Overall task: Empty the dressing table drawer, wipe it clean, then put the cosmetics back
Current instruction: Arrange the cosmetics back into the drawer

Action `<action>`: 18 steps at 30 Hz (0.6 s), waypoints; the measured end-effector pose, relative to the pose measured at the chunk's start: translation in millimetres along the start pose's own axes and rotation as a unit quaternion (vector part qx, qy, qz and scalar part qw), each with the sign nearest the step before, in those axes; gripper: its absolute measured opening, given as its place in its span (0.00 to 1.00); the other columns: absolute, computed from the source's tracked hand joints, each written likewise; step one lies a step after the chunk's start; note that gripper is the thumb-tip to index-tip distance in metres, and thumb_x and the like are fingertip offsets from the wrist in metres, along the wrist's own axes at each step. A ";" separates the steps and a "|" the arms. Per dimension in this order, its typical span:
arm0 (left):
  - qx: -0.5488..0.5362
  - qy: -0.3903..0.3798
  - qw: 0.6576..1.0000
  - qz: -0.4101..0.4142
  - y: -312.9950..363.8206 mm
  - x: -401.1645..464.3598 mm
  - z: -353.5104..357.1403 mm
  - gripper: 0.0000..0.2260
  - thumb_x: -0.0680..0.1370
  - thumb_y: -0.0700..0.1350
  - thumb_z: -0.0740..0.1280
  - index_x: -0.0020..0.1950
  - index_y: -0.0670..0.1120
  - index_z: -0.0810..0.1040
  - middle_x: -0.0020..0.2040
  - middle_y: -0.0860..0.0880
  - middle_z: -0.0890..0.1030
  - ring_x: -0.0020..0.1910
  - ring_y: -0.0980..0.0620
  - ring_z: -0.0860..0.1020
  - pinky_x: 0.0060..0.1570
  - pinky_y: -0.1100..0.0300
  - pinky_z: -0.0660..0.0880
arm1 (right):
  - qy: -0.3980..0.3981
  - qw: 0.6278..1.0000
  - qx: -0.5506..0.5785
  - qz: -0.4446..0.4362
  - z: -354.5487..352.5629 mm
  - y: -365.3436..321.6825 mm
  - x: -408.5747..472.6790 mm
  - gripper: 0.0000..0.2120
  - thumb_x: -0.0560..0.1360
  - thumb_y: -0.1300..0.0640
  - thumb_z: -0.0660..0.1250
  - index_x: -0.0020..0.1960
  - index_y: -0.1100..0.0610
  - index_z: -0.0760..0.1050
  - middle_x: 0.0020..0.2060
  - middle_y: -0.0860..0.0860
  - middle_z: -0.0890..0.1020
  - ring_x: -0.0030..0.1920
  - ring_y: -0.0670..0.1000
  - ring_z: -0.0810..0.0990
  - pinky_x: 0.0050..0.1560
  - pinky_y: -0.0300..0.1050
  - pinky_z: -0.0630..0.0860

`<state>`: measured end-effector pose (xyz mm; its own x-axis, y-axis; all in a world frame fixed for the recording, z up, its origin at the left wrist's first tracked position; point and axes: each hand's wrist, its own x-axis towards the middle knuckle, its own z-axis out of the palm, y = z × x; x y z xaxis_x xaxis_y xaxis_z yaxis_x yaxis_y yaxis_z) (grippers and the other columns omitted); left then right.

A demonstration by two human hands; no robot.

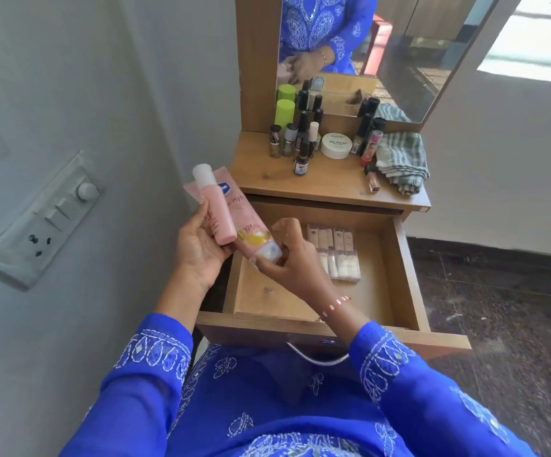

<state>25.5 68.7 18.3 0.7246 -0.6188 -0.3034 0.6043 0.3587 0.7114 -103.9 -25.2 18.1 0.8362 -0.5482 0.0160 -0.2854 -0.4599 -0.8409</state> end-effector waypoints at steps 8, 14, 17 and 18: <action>0.034 -0.093 0.994 -0.054 -19.7 -9.2 11.3 0.13 0.74 0.50 0.61 0.55 0.47 0.77 0.42 0.50 0.84 0.43 0.52 0.83 0.51 0.51 0.75 | -0.015 0.994 0.072 0.078 -26.7 20.8 -3.1 0.18 0.75 0.47 0.64 0.60 0.58 0.72 0.46 0.52 0.79 0.43 0.49 0.76 0.44 0.49 0.78; 0.086 -0.127 0.982 -0.108 -35.9 -14.4 33.6 0.11 0.77 0.48 0.60 0.54 0.44 0.77 0.42 0.48 0.84 0.42 0.51 0.83 0.45 0.53 0.78 | -0.028 0.969 0.201 0.141 -46.7 22.4 2.6 0.04 0.75 0.55 0.66 0.48 0.55 0.75 0.39 0.49 0.80 0.36 0.46 0.77 0.36 0.39 0.75; 0.086 -0.128 0.982 -0.111 -40.8 -14.1 38.9 0.11 0.78 0.47 0.59 0.55 0.44 0.77 0.42 0.48 0.84 0.43 0.51 0.83 0.42 0.55 0.80 | 0.001 0.948 0.268 0.170 -46.7 29.7 -3.1 0.03 0.75 0.58 0.67 0.47 0.57 0.74 0.41 0.53 0.80 0.37 0.49 0.77 0.36 0.41 0.74; 0.082 -0.124 0.983 -0.110 -42.2 -13.7 39.2 0.11 0.78 0.47 0.59 0.54 0.43 0.76 0.41 0.48 0.84 0.42 0.52 0.83 0.41 0.57 0.80 | 0.019 0.937 0.298 0.182 -46.2 32.0 -5.4 0.03 0.74 0.59 0.67 0.46 0.57 0.74 0.42 0.55 0.80 0.37 0.51 0.76 0.36 0.42 0.74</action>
<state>-23.0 34.7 17.3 0.4674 -0.8271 -0.3122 0.6606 0.0921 0.7450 -139.3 -69.2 16.1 0.7137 -0.6231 -0.3200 -0.2268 0.2266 -0.9472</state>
